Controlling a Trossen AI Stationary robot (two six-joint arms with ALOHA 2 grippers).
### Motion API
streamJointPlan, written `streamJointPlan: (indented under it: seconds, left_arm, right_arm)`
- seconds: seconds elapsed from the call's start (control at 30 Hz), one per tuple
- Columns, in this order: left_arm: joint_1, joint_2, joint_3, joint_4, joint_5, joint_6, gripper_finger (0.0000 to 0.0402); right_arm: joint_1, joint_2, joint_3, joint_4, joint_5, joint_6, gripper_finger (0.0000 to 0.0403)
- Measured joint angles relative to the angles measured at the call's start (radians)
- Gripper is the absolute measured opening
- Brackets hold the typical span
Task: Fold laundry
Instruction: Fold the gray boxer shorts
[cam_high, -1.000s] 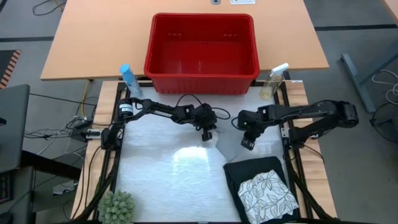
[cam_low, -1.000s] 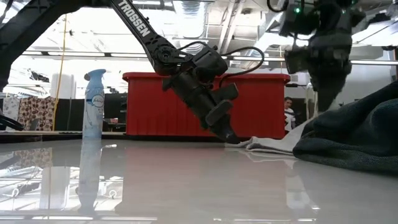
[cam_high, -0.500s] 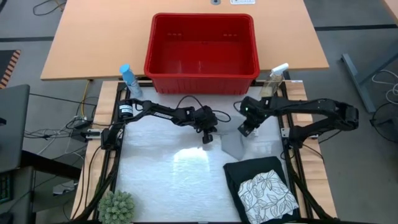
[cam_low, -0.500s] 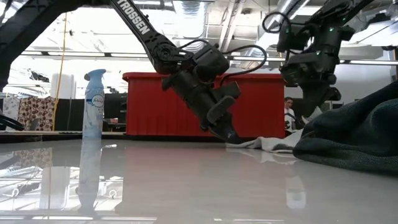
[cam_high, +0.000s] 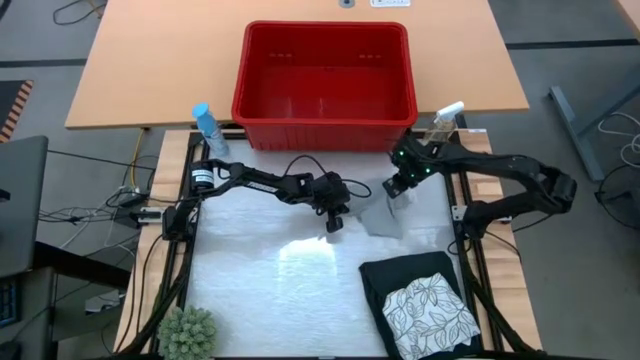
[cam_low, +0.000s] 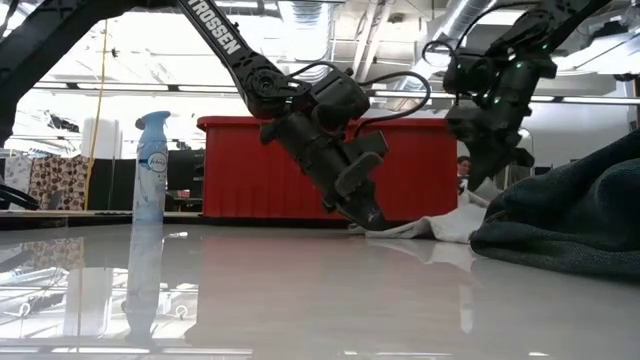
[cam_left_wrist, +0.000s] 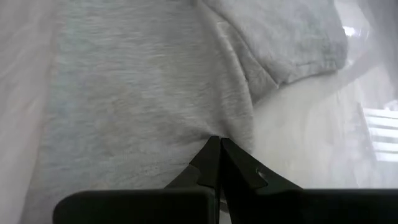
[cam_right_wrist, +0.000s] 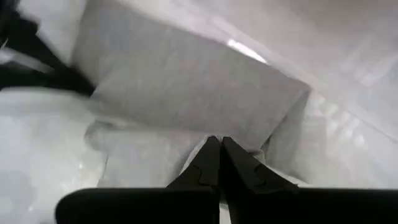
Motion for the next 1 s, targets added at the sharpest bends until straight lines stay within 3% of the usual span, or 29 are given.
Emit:
streamJointPlan:
  seconds: [0.2,0.5,0.73,1.0]
  left_arm:
    - [0.000,0.000,-0.001,0.008,0.000,-0.036,0.0000]
    - [-0.001,0.000,-0.001,0.009,-0.001,-0.072,0.0000]
    - [-0.003,0.001,-0.001,0.008,-0.002,-0.087,0.0000]
    - [-0.003,0.001,-0.001,0.008,-0.002,-0.105,0.0000]
  right_arm:
    - [-0.010,0.101,0.000,0.057,0.007,-0.022,0.0040]
    - [-0.015,0.243,0.000,0.082,0.029,-0.078,0.0133]
    - [-0.056,0.215,0.000,0.080,0.049,-0.079,0.0192]
    - [-0.162,0.108,0.000,0.052,0.087,-0.095,0.0190]
